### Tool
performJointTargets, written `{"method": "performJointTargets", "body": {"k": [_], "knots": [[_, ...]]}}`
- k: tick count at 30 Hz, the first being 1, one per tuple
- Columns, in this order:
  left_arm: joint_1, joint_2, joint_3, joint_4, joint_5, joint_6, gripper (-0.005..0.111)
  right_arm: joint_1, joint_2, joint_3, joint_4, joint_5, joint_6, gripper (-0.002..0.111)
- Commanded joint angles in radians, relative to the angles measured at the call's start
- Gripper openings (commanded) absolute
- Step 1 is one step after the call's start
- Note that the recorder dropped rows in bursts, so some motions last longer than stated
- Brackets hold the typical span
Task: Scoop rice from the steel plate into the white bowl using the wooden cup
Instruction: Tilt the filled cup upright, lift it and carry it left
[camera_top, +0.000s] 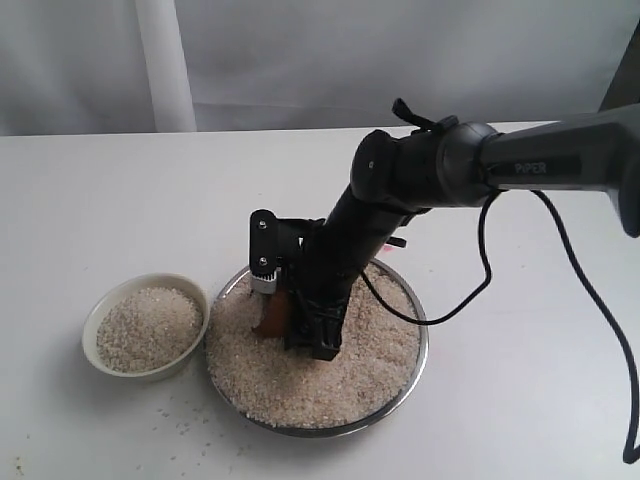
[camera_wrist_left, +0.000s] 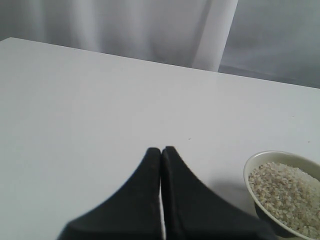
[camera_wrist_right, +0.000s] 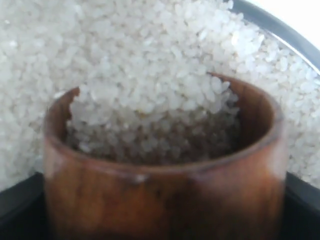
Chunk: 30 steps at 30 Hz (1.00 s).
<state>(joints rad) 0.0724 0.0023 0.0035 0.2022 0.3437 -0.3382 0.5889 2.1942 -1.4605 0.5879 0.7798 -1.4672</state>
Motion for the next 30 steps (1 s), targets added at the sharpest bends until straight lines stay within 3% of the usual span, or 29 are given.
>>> {"method": "performJointTargets", "body": {"k": [1,15,30], "knots": [[-0.003,-0.002,-0.004,-0.006,-0.006,-0.001,0.000,-0.026,-0.031,0.040,0.100,0.014,-0.119,0.000],[-0.003,-0.002,-0.004,-0.006,-0.006,-0.001,0.000,-0.101,-0.145,0.045,0.224,0.077,-0.209,0.000],[-0.003,-0.002,-0.004,-0.006,-0.006,-0.001,0.000,-0.078,-0.148,0.040,0.208,0.079,-0.202,0.000]]}}
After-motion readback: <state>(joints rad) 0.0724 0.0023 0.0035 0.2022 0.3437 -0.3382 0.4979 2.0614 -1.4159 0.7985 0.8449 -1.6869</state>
